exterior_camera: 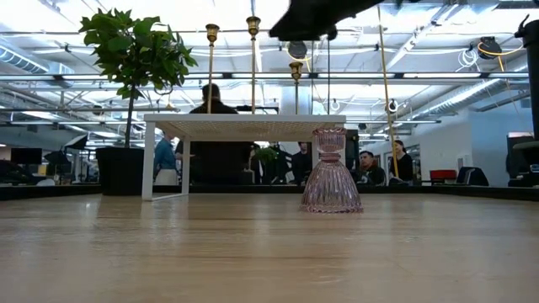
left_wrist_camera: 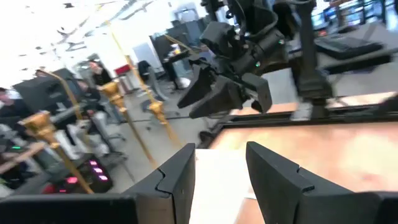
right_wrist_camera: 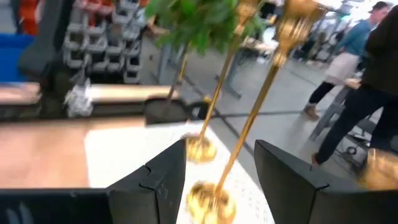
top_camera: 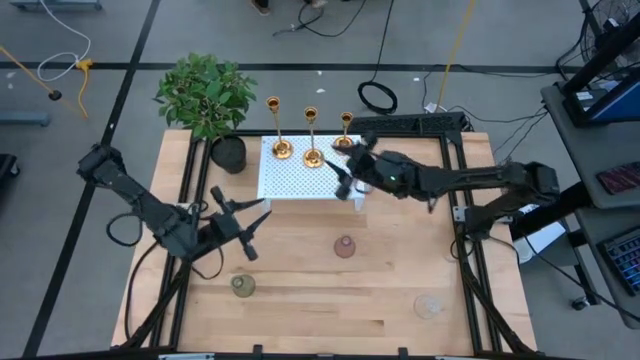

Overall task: Pick & Place candle stick holders
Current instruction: Put the pink candle holder on the shelf

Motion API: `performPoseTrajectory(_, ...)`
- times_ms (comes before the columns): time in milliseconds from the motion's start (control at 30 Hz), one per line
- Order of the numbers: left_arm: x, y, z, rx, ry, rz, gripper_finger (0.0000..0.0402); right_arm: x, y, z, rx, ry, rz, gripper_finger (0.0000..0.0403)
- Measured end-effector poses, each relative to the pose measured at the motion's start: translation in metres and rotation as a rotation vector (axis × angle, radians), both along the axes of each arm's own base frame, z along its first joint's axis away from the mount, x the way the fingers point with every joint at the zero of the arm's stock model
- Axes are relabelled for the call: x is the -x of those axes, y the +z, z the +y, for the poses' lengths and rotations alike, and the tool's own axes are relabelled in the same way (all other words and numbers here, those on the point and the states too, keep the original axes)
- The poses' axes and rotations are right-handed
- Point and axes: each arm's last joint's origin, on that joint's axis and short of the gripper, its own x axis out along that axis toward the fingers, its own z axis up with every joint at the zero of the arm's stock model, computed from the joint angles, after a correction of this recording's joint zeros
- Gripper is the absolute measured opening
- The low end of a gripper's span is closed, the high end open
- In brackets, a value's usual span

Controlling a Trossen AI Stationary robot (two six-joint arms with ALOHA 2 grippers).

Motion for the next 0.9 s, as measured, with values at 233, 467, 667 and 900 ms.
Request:
performPoseTrajectory(233, 0.03, 0.006, -0.011, 0.087, -0.128, -0.026, 0.015, 0.039, -0.02, 0.032, -0.001, 0.106, 0.029, 0.0181)
performPoseTrajectory(467, 0.053, -0.004, 0.001, 0.233, -0.234, 0.047, 0.015, 0.075, -0.059, 0.062, -0.11, 0.27, 0.047, 0.0181)
performPoseTrajectory(667, 0.04, -0.034, 0.0, 0.245, -0.17, 0.13, 0.015, 0.09, -0.091, 0.078, -0.216, 0.469, -0.024, 0.0181)
performPoseTrajectory(900, 0.022, -0.059, -0.006, 0.229, -0.128, 0.152, 0.015, 0.1, -0.114, 0.085, -0.278, 0.534, 0.005, 0.0203)
